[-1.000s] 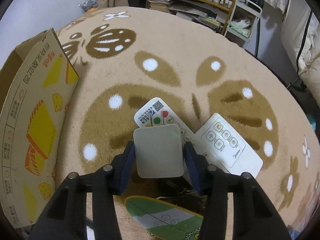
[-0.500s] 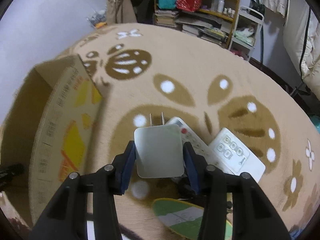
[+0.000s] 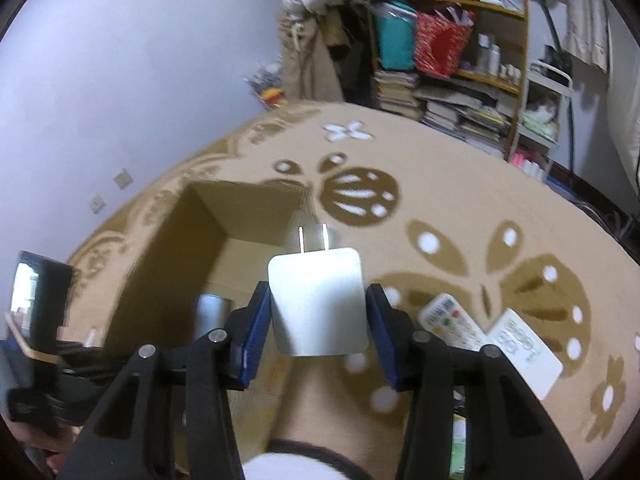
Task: Organize rigid objects
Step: 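Carry the white square charger into the box and release it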
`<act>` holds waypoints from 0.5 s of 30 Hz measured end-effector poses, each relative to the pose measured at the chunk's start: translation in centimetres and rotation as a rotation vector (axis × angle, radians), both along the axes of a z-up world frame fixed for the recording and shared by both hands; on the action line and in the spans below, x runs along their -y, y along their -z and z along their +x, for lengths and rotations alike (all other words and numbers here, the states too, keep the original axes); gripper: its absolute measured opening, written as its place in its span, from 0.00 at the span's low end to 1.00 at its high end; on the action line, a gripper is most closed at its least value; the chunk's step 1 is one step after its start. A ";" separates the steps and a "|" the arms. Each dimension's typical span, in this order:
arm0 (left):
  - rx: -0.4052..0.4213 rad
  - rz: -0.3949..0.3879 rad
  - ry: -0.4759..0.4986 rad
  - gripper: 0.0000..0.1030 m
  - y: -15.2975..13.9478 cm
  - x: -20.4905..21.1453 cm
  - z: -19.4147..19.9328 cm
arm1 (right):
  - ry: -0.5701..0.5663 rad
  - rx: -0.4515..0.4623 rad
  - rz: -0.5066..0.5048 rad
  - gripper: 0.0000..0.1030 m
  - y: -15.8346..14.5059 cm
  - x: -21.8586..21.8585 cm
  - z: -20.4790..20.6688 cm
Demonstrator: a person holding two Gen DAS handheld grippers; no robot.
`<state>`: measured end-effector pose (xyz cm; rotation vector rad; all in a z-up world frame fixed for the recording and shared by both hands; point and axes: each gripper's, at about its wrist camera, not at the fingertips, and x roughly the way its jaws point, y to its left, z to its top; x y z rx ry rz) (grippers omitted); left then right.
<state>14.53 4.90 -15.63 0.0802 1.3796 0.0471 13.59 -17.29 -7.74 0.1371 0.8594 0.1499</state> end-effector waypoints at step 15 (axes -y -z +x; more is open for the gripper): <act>0.009 -0.006 0.000 0.09 -0.5 -0.1 -0.1 | -0.158 0.027 0.078 0.49 0.3 -5.4 -0.7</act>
